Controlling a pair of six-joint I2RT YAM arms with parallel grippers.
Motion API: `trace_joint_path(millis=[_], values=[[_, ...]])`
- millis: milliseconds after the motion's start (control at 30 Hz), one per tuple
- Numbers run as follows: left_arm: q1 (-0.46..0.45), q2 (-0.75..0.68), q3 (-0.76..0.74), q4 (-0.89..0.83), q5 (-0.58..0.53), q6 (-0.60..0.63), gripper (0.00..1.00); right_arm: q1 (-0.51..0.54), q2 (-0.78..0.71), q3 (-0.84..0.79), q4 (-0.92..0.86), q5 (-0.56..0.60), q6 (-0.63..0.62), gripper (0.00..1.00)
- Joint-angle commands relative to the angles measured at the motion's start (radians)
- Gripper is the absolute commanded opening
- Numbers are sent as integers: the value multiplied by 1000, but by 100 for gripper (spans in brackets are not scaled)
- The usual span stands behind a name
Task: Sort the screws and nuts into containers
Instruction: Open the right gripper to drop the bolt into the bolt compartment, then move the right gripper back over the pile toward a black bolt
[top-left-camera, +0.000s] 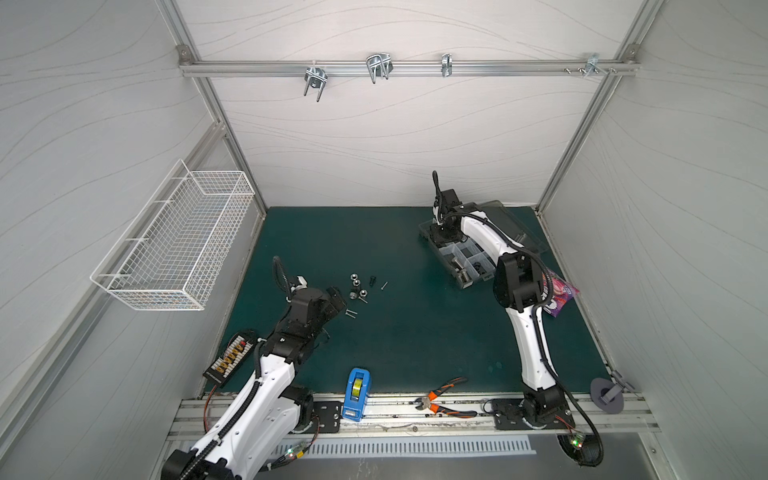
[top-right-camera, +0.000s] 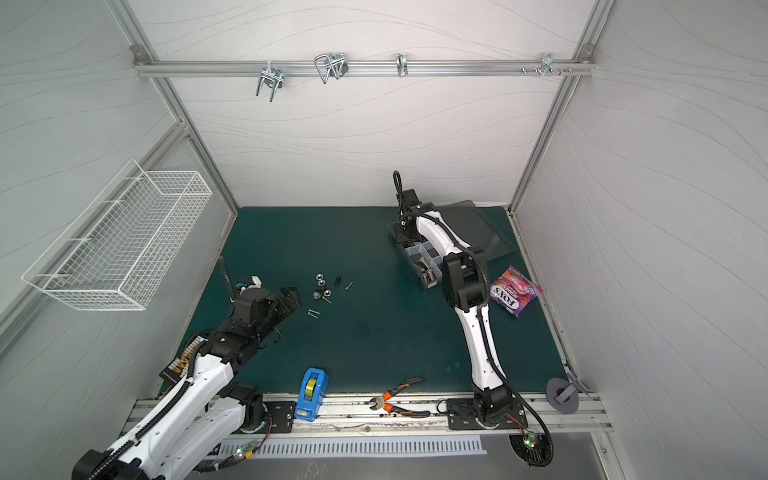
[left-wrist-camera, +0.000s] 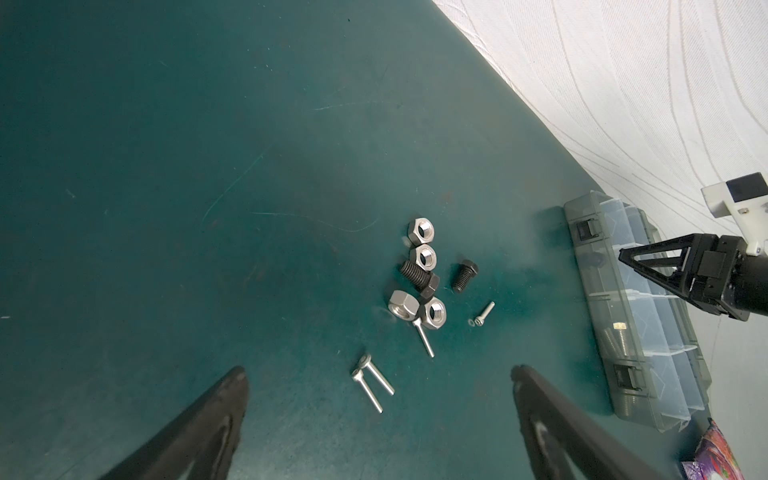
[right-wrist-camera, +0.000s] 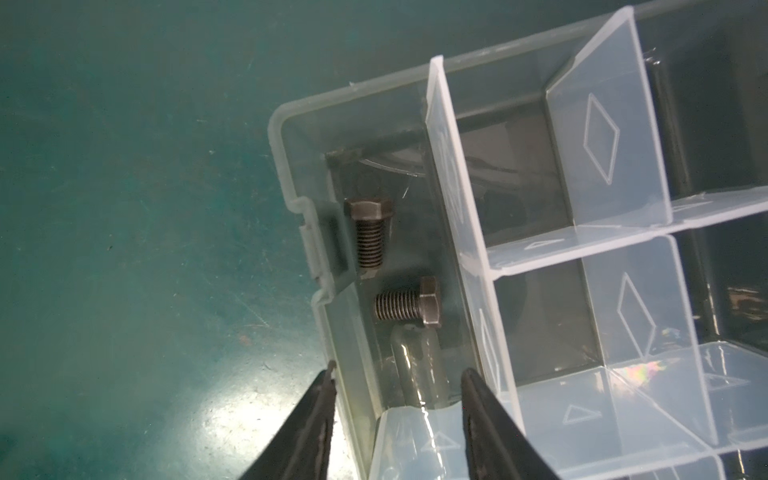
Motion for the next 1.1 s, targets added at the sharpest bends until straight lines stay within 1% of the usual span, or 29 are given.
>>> trace_joint_path(millis=[0,233,400,700,967,1033,1067], values=[[-1,-15,7,7,-6,-17,100,-5,-12,28,-37,-1,-9,51],[-1,-24,5,1,-10,-15,100,8,-70,5,-27,-10,-5,51],[-1,-23,4,0,-13,-16,100,41,-126,-24,-9,-14,-4,51],[-1,-35,-6,3,-21,-14,100,162,-172,-64,10,-8,-11,51],[-1,-38,-17,2,-21,-23,100,286,-140,-75,26,-14,5,53],[-1,-38,-19,3,-19,-22,100,315,-122,-71,29,-15,13,56],[-1,-39,-19,3,-18,-23,100,329,-112,-71,33,-14,17,59]])
